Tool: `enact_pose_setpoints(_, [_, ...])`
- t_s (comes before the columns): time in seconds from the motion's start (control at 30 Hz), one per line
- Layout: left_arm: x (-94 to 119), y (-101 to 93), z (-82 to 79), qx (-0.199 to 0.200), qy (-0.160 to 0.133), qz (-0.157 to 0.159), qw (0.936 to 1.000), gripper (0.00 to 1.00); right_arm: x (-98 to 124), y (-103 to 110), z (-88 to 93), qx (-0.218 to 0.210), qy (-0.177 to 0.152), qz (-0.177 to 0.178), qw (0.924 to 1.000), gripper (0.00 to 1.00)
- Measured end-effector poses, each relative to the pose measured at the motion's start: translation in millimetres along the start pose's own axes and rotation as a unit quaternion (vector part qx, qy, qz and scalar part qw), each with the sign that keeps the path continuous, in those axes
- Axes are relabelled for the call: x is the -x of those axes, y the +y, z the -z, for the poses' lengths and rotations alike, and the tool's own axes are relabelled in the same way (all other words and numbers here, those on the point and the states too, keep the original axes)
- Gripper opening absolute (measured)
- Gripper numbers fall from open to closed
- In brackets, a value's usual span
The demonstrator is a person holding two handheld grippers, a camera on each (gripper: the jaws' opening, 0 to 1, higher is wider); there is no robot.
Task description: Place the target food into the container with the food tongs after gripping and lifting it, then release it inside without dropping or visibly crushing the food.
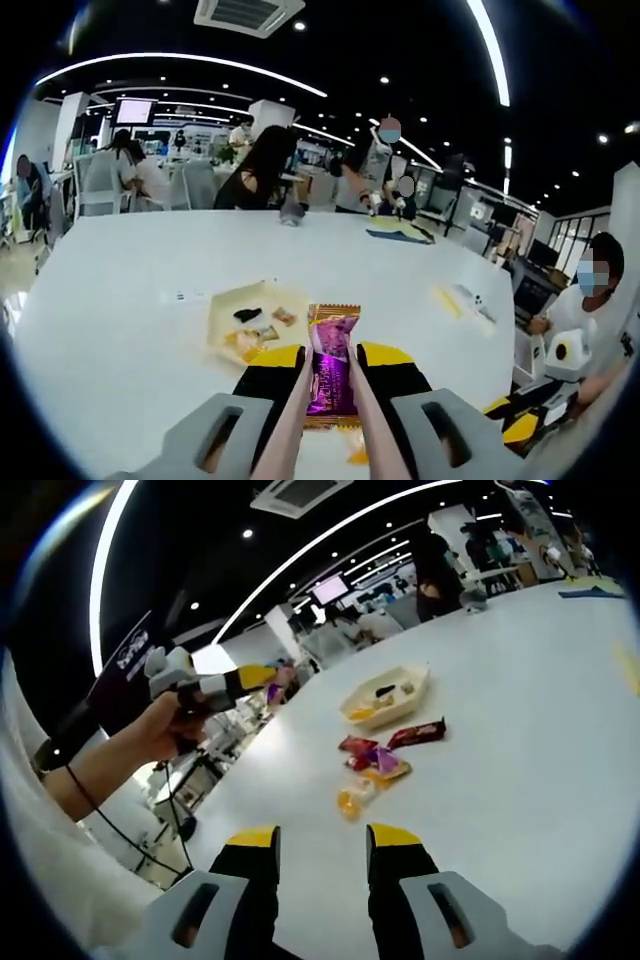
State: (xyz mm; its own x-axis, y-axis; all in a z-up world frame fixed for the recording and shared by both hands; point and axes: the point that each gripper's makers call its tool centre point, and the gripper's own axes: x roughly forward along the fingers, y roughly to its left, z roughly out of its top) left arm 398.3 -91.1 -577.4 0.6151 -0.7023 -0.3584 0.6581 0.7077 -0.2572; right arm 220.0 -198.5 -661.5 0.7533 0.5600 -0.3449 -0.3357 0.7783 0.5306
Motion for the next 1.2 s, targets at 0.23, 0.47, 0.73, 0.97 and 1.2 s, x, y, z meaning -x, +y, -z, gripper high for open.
enact_pose_setpoints(0.23, [-1.2, -4.1, 5.3, -0.005, 0.012, 0.004, 0.9999, 0.18, 8.9, -6.0, 4.7, -0.016, -0.012, 0.012, 0.9997, 0.34])
enact_pose_setpoints(0.47, [-6.7, -13.1, 5.9, -0.017, 0.017, 0.012, 0.9996, 0.18, 13.3, -7.8, 2.4, -0.015, -0.017, 0.015, 0.9996, 0.34])
enact_pose_setpoints(0.73, [-10.0, -15.7, 10.3, -0.021, 0.024, 0.014, 0.9994, 0.18, 18.8, -12.4, 3.6, -0.021, -0.020, 0.020, 0.9994, 0.34])
enact_pose_setpoints(0.97, [-14.4, -17.2, 12.7, -0.031, 0.034, 0.017, 0.9988, 0.18, 19.9, -15.3, 0.6, -0.026, -0.026, 0.021, 0.9991, 0.34])
enact_pose_setpoints(1.2, [-22.3, -16.6, 9.5, -0.040, 0.039, 0.020, 0.9983, 0.18, 17.5, -17.6, -1.5, -0.028, -0.027, 0.020, 0.9990, 0.34])
